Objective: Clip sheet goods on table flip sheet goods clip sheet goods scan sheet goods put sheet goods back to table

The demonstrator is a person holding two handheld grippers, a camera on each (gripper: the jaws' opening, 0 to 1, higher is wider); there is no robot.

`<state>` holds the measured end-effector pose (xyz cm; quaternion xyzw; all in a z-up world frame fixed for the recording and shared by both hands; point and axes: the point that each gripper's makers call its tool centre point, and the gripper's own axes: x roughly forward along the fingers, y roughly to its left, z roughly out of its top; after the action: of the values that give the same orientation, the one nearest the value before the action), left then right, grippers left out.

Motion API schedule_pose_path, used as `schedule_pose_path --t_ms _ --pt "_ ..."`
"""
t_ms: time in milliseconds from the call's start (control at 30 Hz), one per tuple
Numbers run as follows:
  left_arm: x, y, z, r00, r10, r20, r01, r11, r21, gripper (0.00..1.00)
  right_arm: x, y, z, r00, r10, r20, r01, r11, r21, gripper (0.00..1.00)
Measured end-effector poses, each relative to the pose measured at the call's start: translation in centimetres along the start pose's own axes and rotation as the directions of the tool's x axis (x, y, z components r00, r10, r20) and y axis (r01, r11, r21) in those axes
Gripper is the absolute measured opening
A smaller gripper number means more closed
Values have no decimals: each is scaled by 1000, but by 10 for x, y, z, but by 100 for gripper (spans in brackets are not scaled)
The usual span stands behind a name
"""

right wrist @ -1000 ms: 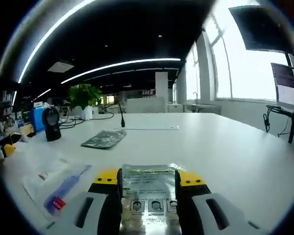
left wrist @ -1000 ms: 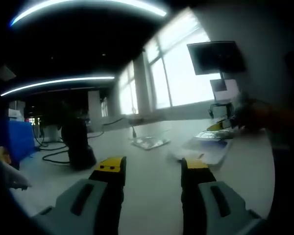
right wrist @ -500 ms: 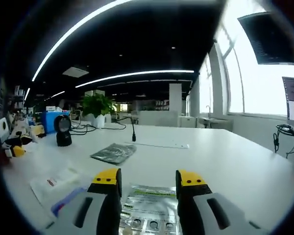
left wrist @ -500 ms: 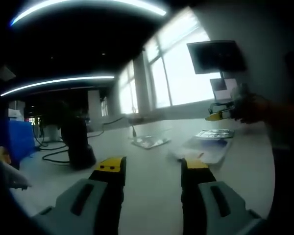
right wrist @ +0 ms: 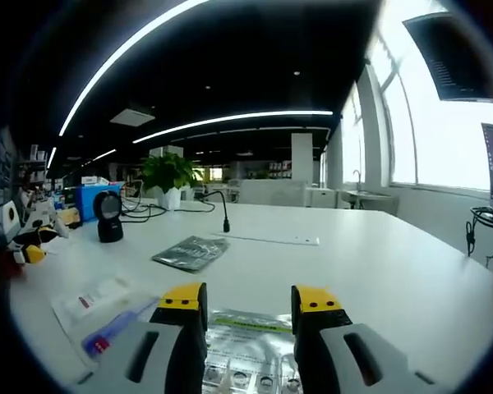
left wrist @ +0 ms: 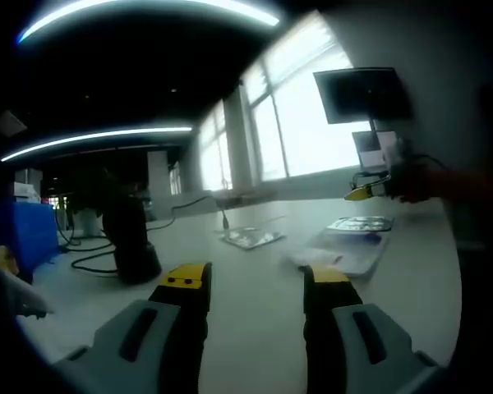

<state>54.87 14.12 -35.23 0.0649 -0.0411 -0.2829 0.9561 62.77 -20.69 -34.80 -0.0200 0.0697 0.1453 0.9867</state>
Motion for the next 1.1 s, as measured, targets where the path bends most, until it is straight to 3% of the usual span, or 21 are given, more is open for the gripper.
schedule_pose_path --t_ms 500,833,1100 --pt "0 -1 0 1000 -1 -2 1 1000 2 37 7 -33 4 998 50 -40 -51 999 -17 35" --pt "1 0 0 1000 3 -2 -3 1000 2 37 1 -49 -4 990 86 -109 -94 993 -73 34" --pt "0 1 -1 1000 9 -3 -9 1000 2 37 4 -57 -13 981 108 -161 -122 989 -85 27"
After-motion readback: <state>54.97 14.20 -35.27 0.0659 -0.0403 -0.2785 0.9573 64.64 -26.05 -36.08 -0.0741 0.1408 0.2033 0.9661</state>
